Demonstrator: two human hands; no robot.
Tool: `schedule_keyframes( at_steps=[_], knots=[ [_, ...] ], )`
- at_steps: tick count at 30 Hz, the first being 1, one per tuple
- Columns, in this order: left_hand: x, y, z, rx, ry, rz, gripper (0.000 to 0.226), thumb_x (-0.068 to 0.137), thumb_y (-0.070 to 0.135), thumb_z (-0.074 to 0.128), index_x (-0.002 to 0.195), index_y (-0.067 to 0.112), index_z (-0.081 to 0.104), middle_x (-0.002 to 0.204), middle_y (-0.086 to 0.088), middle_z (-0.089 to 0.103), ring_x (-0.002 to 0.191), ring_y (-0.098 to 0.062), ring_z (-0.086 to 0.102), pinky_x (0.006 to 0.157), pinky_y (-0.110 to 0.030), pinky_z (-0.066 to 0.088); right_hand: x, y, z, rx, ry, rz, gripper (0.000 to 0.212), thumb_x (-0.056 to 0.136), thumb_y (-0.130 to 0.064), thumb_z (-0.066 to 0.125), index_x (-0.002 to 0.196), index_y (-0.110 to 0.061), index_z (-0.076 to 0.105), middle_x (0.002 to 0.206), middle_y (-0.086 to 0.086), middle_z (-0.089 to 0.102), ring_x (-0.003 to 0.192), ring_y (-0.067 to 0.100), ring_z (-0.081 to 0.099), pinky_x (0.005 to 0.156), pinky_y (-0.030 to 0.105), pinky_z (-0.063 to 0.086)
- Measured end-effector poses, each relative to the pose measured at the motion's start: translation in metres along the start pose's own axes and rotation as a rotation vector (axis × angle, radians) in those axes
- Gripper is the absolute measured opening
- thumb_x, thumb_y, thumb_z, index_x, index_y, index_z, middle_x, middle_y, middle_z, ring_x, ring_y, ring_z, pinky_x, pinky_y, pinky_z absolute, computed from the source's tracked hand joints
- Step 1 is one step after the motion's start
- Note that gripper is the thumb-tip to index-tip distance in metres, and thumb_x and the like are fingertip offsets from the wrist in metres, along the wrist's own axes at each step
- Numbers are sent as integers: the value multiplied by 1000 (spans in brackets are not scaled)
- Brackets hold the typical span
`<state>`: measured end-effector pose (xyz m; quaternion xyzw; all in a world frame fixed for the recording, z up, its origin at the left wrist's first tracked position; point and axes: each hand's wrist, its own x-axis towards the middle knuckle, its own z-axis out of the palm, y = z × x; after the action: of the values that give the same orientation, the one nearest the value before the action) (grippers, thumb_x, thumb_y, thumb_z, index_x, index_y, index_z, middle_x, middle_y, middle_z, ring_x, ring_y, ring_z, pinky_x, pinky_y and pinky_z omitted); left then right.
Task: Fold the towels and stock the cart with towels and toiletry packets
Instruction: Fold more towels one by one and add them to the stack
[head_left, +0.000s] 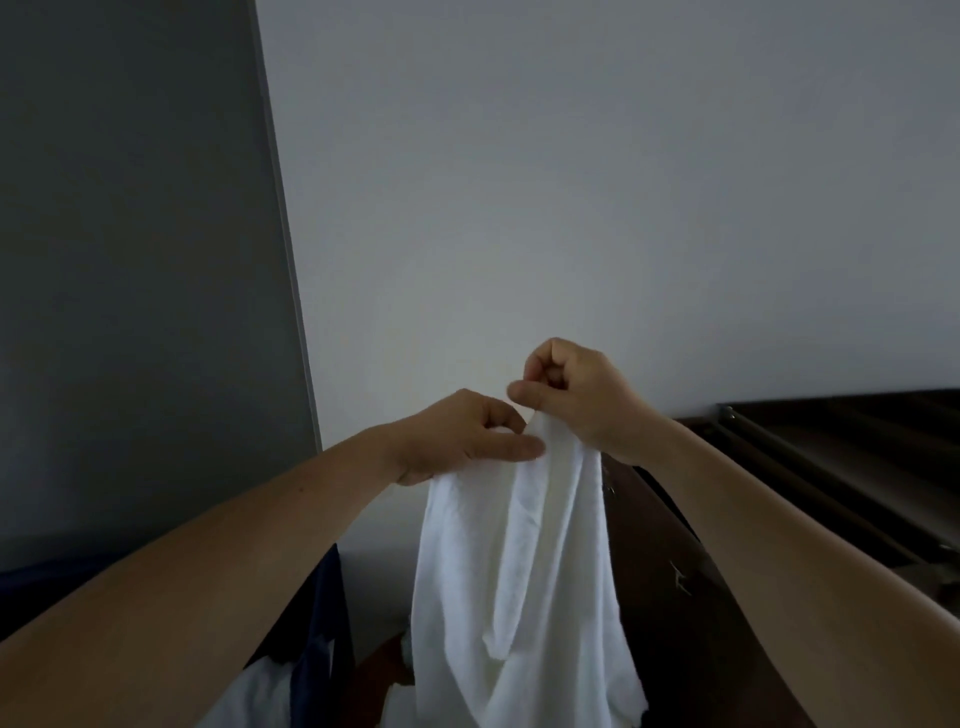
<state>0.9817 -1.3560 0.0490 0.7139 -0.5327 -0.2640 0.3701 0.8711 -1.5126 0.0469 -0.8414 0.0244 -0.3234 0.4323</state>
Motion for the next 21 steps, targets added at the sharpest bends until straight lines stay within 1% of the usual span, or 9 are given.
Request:
schedule_keyframes(
  at_steps=[3, 5, 7, 10, 12, 14, 17, 19, 21],
  knots=[
    [-4, 17, 0, -3, 125, 83, 23, 91, 23, 70, 92, 0, 68, 87, -13, 68, 78, -17, 64, 77, -35, 55, -2, 3, -4, 61, 74, 34, 21, 78, -29, 84, 73, -29, 63, 64, -3, 57, 62, 12, 50, 63, 33, 44],
    [-5, 36, -11, -132, 300, 186, 13, 93, 12, 66, 83, 4, 67, 74, -8, 65, 64, -14, 61, 60, -29, 52, -6, 4, -9, 114, 59, 97, 22, 66, -43, 87, 73, -34, 68, 71, 3, 62, 67, 17, 57, 66, 39, 49],
    [-3, 58, -29, -309, 480, 264, 18, 92, 8, 65, 74, 11, 65, 62, 1, 62, 53, -11, 56, 50, -20, 46, -10, 12, -17, 115, 44, 164, 36, 54, -52, 85, 78, -31, 70, 77, 5, 70, 71, 22, 67, 69, 45, 56],
    [3, 74, -62, -550, 738, 339, 23, 88, 15, 68, 66, 18, 64, 60, 2, 60, 55, -14, 57, 54, -23, 46, -16, 32, -34, 201, 59, 263, 47, 53, -51, 85, 81, -16, 70, 84, 13, 72, 76, 31, 67, 72, 52, 55],
    [6, 59, -76, -431, 820, 240, 24, 89, 20, 69, 66, 18, 64, 62, 1, 60, 60, -17, 56, 57, -26, 46, -24, 44, -46, 252, 69, 312, 56, 54, -53, 84, 85, -7, 71, 90, 17, 71, 80, 33, 66, 76, 48, 52],
    [8, 28, -77, -187, 694, 45, 24, 90, 24, 71, 70, 13, 64, 63, -2, 59, 58, -19, 55, 55, -27, 45, -28, 52, -57, 273, 57, 335, 57, 60, -51, 83, 91, -5, 74, 96, 19, 74, 85, 38, 70, 82, 49, 57],
    [8, -15, -59, 219, 327, -158, 19, 89, 30, 72, 90, 11, 71, 87, 0, 67, 76, -13, 62, 68, -27, 51, -24, 44, -61, 183, 4, 282, 35, 62, -50, 84, 76, -19, 74, 78, 3, 73, 71, 21, 70, 63, 32, 57],
    [7, -22, -41, 301, 126, -145, 50, 84, 44, 75, 126, 18, 63, 119, 9, 60, 106, -7, 59, 87, -23, 47, -15, 31, -53, 40, -30, 228, 21, 66, -43, 86, 69, -28, 72, 67, -10, 68, 63, 4, 63, 58, 18, 48],
    [8, -14, -24, 183, 49, -64, 73, 79, 50, 77, 143, 29, 48, 131, 12, 54, 113, 0, 55, 86, -16, 43, -7, 19, -40, -37, -82, 165, 14, 74, -32, 86, 69, -35, 73, 71, -15, 70, 66, -6, 62, 61, 10, 46]
  ],
)
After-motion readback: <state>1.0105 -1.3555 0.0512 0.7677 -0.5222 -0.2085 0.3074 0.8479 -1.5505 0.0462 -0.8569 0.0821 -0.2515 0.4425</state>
